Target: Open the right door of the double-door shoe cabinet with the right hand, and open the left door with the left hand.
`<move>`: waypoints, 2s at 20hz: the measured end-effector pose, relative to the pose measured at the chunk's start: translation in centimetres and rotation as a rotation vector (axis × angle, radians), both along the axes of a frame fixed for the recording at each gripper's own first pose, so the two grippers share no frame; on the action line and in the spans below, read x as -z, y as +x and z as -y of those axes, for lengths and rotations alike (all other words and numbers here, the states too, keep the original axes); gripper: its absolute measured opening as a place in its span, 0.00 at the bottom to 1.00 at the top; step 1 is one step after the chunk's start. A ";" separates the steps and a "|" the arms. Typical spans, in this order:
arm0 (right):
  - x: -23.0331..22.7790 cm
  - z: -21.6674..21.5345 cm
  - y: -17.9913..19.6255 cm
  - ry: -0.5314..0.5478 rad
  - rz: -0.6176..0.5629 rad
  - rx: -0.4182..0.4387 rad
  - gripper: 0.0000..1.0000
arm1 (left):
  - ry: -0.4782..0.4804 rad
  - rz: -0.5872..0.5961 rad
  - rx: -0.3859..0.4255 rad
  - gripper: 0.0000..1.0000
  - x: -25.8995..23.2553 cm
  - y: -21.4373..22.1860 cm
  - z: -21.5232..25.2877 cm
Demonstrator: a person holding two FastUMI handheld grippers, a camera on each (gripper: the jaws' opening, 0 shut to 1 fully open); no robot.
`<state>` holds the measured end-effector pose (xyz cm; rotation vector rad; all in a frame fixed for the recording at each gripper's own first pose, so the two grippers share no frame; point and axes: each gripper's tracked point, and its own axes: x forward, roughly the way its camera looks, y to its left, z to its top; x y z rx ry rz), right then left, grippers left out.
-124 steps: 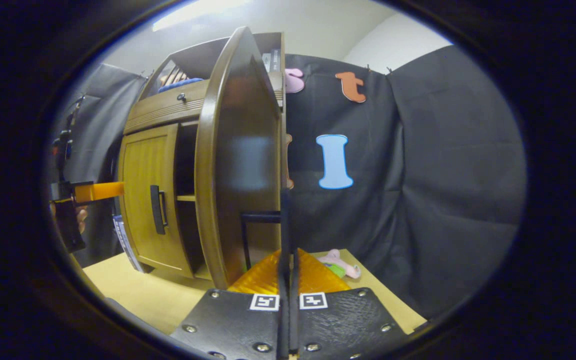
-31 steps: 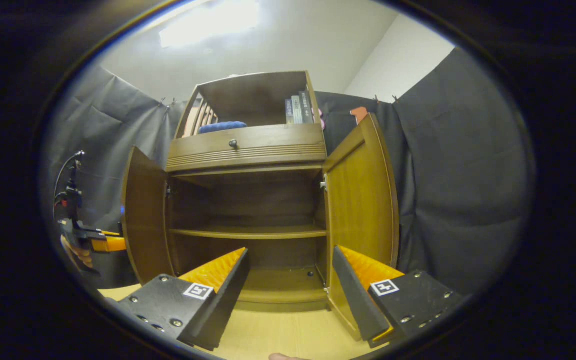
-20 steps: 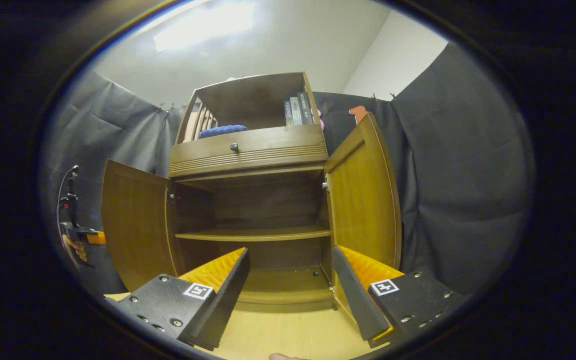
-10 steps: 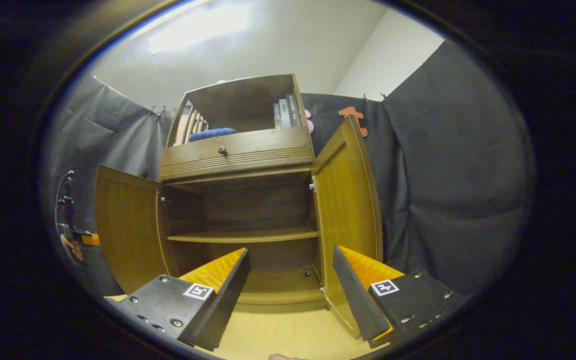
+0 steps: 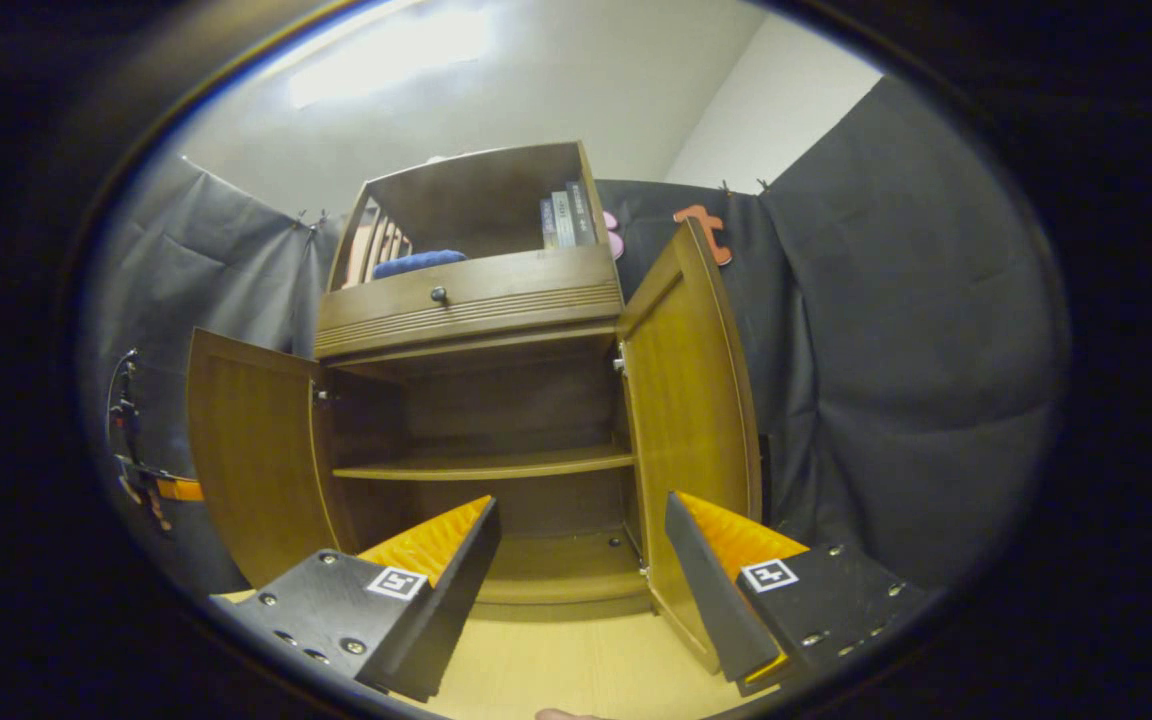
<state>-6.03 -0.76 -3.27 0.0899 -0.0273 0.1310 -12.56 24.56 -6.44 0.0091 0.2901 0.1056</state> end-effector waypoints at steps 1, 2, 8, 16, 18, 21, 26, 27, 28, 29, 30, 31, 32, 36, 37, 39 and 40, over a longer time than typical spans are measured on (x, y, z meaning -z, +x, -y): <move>0.0 -0.1 0.0 -0.002 -0.002 -0.003 0.99 | 0.011 0.008 -0.042 0.63 -0.4 -0.8 -0.5; 0.1 -0.2 0.1 -0.004 -0.005 -0.005 0.99 | 0.019 0.024 -0.084 0.64 -1.2 -1.3 -1.0; -1.0 -0.9 0.3 -0.007 0.008 -0.006 0.98 | 0.029 0.077 -0.173 0.87 -4.8 -2.7 0.8; -1.7 -2.7 0.4 -0.051 0.004 -0.039 0.98 | 0.033 0.234 -0.015 0.87 -11.0 -1.8 12.1; -2.0 -2.5 0.9 -0.074 0.003 -0.020 0.98 | 0.031 0.272 0.021 0.87 -12.1 -1.1 15.2; -2.7 -3.8 0.7 -0.065 0.006 -0.062 0.98 | 0.012 0.286 0.081 0.95 -11.9 0.4 20.0; -4.3 -4.5 1.4 -0.112 0.038 -0.053 0.94 | -0.032 0.258 0.129 0.93 -9.4 4.3 26.7; -4.4 -4.3 1.9 -0.112 0.034 -0.040 0.98 | -0.027 0.252 0.143 0.93 -8.9 5.0 27.7; -4.5 -4.1 2.4 -0.113 0.025 -0.022 0.98 | -0.013 0.243 0.144 0.96 -8.2 5.7 28.5; -4.6 -3.7 2.8 -0.113 0.018 -0.003 0.98 | 0.005 0.242 0.144 0.96 -7.7 6.3 29.0; -4.7 -3.6 3.2 -0.117 0.013 0.009 0.98 | 0.007 0.242 0.140 0.94 -7.2 7.1 29.5; -4.7 -3.6 3.6 -0.120 0.007 0.016 0.98 | 0.004 0.238 0.136 0.93 -6.7 7.9 30.0; -4.8 -3.6 3.8 -0.122 0.006 0.015 0.98 | -0.002 0.227 0.132 0.93 -5.9 8.5 30.3; -4.0 -3.3 5.1 -0.121 0.002 0.024 0.98 | 0.012 0.206 0.103 0.96 -4.2 10.9 29.4; -3.4 -3.5 5.4 -0.119 -0.009 0.014 0.98 | 0.017 0.203 0.092 0.97 -3.8 11.2 28.6; -1.9 -4.2 6.2 -0.120 -0.041 -0.013 0.98 | 0.033 0.192 0.069 0.98 -3.3 11.8 27.1; -1.0 -4.6 6.5 -0.122 -0.059 -0.028 0.94 | 0.041 0.194 0.059 0.97 -3.1 11.9 26.4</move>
